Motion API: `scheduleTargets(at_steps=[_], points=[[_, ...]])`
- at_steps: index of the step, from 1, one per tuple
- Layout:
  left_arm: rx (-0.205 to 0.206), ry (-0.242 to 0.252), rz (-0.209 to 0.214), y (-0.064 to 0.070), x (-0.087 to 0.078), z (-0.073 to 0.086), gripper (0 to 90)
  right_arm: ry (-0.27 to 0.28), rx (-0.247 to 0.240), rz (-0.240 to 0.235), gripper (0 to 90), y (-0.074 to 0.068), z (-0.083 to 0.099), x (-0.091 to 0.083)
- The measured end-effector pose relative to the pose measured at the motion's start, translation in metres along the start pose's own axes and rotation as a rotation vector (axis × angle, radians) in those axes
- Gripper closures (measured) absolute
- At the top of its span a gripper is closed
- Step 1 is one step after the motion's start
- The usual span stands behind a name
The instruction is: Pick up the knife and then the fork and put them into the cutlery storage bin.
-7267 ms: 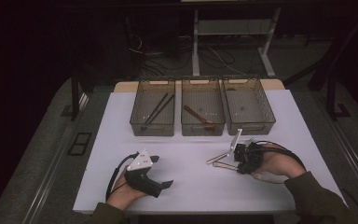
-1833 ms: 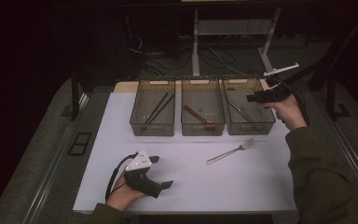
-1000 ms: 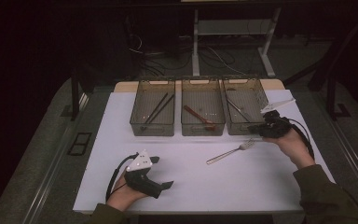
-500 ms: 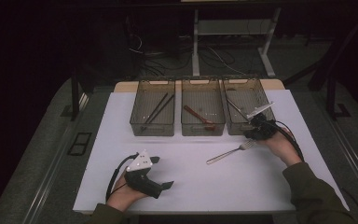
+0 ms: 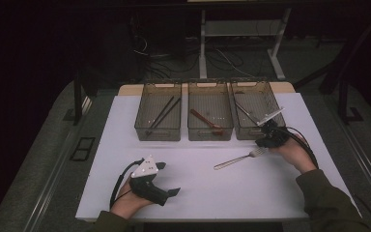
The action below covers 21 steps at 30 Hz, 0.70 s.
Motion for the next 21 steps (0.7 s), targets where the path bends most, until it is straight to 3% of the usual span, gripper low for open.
scheduleTargets(at_steps=[12,21], points=[[0.004,-0.001,0.002,0.0,0.0,0.0,0.0,-0.04,-0.016,-0.038,88.9,-0.007,0.022,-0.016],[0.005,-0.005,0.003,0.001,0.0,0.0,0.0,-0.053,-0.016,-0.096,88.9,-0.019,0.042,-0.03]])
Point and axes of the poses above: each handheld gripper's, and its own axes: x roughly forward along the jaws, z roughly out of its underside, y roughly to its right, the point moved 2 cm from there along x, roughly forward along the jaws, and after that the axes turned 10 degrees about y, right-handed, at the moved point
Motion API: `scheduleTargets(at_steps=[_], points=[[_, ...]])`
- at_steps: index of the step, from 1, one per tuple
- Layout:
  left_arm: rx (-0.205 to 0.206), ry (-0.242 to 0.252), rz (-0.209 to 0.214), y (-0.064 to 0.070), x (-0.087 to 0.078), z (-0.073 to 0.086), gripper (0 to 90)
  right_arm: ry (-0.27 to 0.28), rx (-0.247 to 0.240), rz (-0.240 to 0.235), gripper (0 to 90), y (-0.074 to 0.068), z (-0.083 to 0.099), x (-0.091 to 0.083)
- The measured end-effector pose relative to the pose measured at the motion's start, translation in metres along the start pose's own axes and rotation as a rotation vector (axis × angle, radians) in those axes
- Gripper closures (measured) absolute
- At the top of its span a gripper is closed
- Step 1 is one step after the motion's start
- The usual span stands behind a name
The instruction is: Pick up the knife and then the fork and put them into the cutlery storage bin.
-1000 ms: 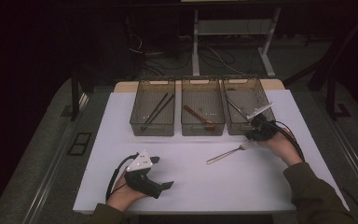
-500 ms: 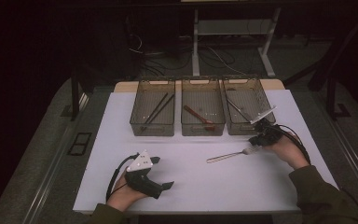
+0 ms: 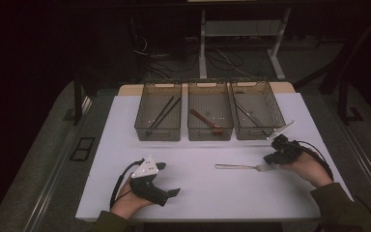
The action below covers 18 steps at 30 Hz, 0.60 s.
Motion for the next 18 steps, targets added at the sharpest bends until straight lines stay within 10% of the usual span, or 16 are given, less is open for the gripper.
scheduleTargets(at_steps=[18], points=[[-0.002,0.001,-0.001,0.0,0.0,0.0,0.0,0.015,-0.055,-0.071,85.3,-0.029,0.02,-0.023]])
Point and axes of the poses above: each handheld gripper's, and its own axes: x roughly forward along the jaws, z roughly out of its underside, y roughly to its right, the point moved 2 cm from there along x, roughly forward along the jaws, and after that the axes turned 10 degrees about y, right-handed, at the moved point
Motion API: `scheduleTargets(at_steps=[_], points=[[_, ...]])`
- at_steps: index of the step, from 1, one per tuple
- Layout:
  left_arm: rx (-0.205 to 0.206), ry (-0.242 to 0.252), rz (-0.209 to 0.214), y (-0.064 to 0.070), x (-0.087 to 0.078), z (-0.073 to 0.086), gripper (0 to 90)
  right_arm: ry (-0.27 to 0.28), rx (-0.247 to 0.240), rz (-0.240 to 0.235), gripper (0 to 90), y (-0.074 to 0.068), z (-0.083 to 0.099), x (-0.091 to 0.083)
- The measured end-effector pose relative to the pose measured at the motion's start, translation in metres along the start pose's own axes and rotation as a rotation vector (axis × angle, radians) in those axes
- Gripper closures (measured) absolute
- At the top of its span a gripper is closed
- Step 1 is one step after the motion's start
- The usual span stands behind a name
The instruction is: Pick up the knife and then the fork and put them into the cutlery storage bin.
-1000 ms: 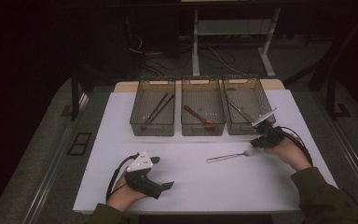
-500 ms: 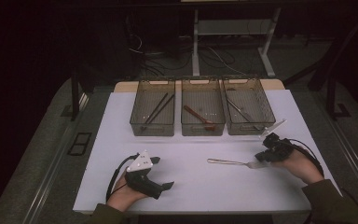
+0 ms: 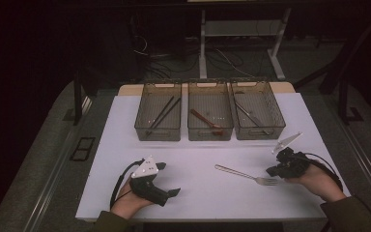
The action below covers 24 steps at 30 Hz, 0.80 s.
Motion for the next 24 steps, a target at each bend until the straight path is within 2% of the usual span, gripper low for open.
scheduleTargets(at_steps=[5,7,9,10,12,13,16,19,24], points=[[-0.001,0.001,-0.001,0.0,0.001,0.0,0.0,0.039,-0.066,-0.027,68.2,-0.006,-0.013,-0.002],[-0.004,0.003,-0.002,0.0,0.001,0.0,0.0,0.031,-0.08,-0.046,60.6,-0.011,-0.019,0.002],[-0.003,0.004,-0.001,0.0,0.0,0.0,0.0,0.01,-0.115,-0.072,60.6,-0.017,-0.025,0.007],[-0.004,0.003,0.0,0.0,0.001,0.0,0.0,-0.001,-0.157,-0.077,60.4,-0.018,-0.028,0.009],[-0.005,0.003,0.004,0.0,0.001,0.0,0.0,-0.021,-0.163,-0.081,60.7,-0.024,-0.032,0.014],[-0.005,0.003,0.004,0.001,0.001,0.0,0.0,-0.034,-0.191,-0.083,61.3,-0.025,-0.034,0.017],[-0.005,0.004,0.001,0.001,0.001,0.0,0.0,-0.073,-0.218,-0.104,65.1,-0.03,-0.04,0.024],[-0.005,0.005,0.001,0.0,0.001,0.0,0.0,-0.111,-0.243,-0.091,67.5,-0.033,-0.045,0.031],[-0.011,0.006,-0.008,0.0,0.002,0.0,0.0,-0.155,-0.262,-0.115,71.9,-0.033,-0.051,0.04]])
Point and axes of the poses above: each handheld gripper's, and its own axes: x roughly forward along the jaws, z roughly out of its underside, y roughly to its right, the point moved 2 cm from there along x, roughly forward along the jaws, and after that the axes turned 10 degrees about y, right-handed, at the moved point
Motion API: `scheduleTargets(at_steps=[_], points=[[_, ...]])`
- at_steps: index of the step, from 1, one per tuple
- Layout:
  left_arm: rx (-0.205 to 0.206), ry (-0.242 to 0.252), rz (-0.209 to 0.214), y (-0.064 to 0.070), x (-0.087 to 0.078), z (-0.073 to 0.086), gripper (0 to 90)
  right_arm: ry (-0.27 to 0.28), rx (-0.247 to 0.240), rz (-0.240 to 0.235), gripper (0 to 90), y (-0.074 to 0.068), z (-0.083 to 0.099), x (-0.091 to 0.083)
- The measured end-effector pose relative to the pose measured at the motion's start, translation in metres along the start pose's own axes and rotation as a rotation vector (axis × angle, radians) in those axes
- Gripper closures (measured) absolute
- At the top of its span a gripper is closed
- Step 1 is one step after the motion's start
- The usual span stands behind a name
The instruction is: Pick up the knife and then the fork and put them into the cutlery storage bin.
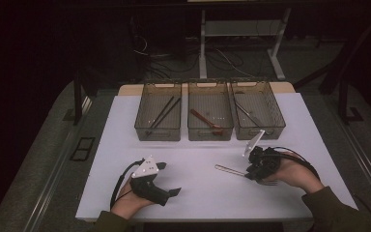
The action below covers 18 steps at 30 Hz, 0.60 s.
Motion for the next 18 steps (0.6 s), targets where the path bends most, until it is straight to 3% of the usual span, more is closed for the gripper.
scheduleTargets(at_steps=[8,12,18], points=[[-0.004,0.005,-0.015,-0.001,0.0,-0.001,0.0,-0.071,-0.033,-0.009,78.7,-0.002,-0.006,0.01],[-0.002,0.003,-0.014,-0.001,0.0,-0.001,0.0,-0.11,-0.068,0.012,80.3,-0.005,-0.01,0.011],[-0.004,0.003,-0.012,-0.001,0.001,-0.001,0.0,-0.142,-0.083,0.017,82.8,-0.006,-0.014,0.013]])
Point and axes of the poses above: each handheld gripper's, and its own axes: x roughly forward along the jaws, z roughly out of its underside, y roughly to its right, the point moved 2 cm from there along x, roughly forward along the jaws, and after that the axes turned 10 degrees about y, right-handed, at the moved point
